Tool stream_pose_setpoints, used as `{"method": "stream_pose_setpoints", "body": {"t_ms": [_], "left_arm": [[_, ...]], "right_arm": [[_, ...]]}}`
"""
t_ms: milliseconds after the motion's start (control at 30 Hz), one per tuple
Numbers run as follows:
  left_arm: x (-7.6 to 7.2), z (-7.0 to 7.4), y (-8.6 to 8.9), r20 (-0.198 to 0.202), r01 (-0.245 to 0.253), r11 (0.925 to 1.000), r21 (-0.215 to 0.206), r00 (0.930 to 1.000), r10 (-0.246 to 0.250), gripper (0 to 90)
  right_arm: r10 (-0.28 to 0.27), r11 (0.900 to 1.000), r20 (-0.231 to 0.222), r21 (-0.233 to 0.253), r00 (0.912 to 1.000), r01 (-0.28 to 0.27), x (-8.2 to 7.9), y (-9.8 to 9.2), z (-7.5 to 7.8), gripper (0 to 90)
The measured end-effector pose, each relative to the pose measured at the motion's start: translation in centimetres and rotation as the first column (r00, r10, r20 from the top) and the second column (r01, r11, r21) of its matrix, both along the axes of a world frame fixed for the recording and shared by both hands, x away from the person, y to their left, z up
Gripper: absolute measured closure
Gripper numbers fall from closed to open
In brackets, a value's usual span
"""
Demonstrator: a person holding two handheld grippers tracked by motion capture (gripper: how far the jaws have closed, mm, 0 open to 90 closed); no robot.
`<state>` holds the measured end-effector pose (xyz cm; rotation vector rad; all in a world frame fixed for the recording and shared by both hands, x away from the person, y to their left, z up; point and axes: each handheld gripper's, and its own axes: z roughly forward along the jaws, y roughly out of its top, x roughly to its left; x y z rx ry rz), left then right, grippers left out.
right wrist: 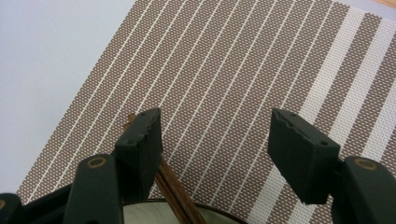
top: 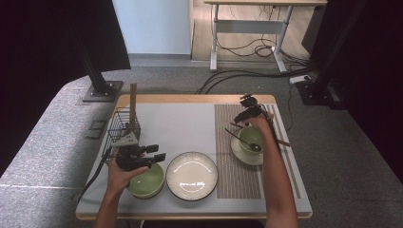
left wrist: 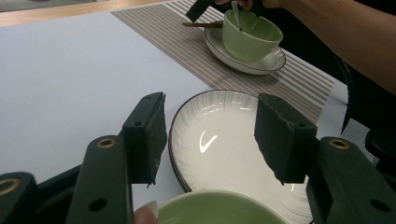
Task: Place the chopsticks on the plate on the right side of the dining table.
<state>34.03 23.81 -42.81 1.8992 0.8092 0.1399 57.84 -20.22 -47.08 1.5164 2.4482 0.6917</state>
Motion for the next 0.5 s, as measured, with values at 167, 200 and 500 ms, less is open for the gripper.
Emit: {"method": "stream_pose_setpoints", "body": {"t_ms": [167,200,500], "left_arm": [[-0.02,0.01,-0.01,0.000,0.001,1.0000,-0.002,1.0000,-0.001,43.6],[-0.02,0.01,0.00,0.000,0.001,1.0000,-0.001,1.0000,-0.001,43.6],[-0.03,0.01,-0.03,-0.001,0.002,1.0000,-0.003,1.0000,-0.002,43.6]], "right_arm": [[0.021,1.000,0.001,-0.005,0.9998,-0.021,-0.13,0.38,0.02,35.7],[0.023,1.000,0.001,-0.004,0.9997,-0.023,-0.15,0.43,0.01,35.7],[0.050,0.999,0.003,-0.010,0.9987,-0.050,-0.33,0.68,0.12,35.7]]}}
